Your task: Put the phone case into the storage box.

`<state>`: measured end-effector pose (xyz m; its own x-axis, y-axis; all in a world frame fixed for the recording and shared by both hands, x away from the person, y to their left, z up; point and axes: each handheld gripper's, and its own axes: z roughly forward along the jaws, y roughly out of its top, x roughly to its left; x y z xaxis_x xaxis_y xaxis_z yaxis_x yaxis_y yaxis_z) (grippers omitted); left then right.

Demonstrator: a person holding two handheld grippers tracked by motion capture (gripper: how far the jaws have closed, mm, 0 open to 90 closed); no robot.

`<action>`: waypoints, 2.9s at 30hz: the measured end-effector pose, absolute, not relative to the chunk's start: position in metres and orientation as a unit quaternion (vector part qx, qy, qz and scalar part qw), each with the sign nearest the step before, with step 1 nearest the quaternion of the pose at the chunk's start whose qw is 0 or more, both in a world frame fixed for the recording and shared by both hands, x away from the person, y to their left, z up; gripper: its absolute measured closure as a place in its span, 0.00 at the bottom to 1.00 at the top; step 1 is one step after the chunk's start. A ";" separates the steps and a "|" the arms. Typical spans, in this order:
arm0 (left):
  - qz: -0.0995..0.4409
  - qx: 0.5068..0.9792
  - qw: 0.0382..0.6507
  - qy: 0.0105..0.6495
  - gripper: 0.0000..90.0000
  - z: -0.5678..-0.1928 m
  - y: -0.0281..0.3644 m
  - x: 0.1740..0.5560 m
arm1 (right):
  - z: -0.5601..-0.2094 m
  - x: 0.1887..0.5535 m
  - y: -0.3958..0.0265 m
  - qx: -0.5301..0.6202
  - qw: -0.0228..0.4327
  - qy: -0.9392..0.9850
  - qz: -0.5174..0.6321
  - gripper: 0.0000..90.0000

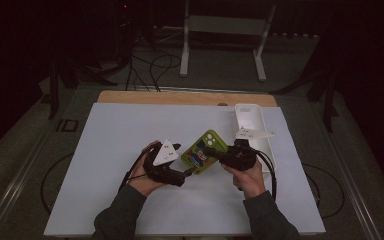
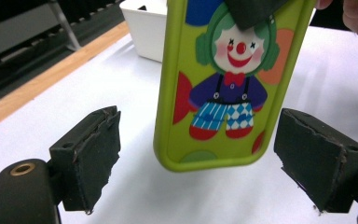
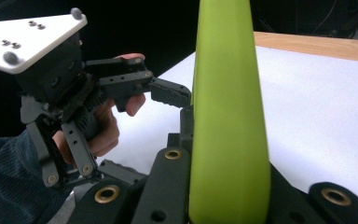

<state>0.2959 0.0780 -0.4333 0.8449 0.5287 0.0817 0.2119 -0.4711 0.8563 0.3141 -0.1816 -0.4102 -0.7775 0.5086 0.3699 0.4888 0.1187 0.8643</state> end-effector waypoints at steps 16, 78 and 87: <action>0.117 0.846 0.470 0.223 0.26 -0.441 0.082 0.302 | -0.402 0.308 -0.184 0.290 0.006 0.761 0.580 0.98; 0.086 0.846 0.491 0.190 0.87 -0.451 0.085 0.299 | -0.403 0.305 -0.180 0.336 0.067 0.770 0.539 0.15; 0.101 0.842 0.484 0.215 0.87 -0.453 0.083 0.300 | -0.401 0.303 -0.181 0.354 0.081 0.754 0.548 0.12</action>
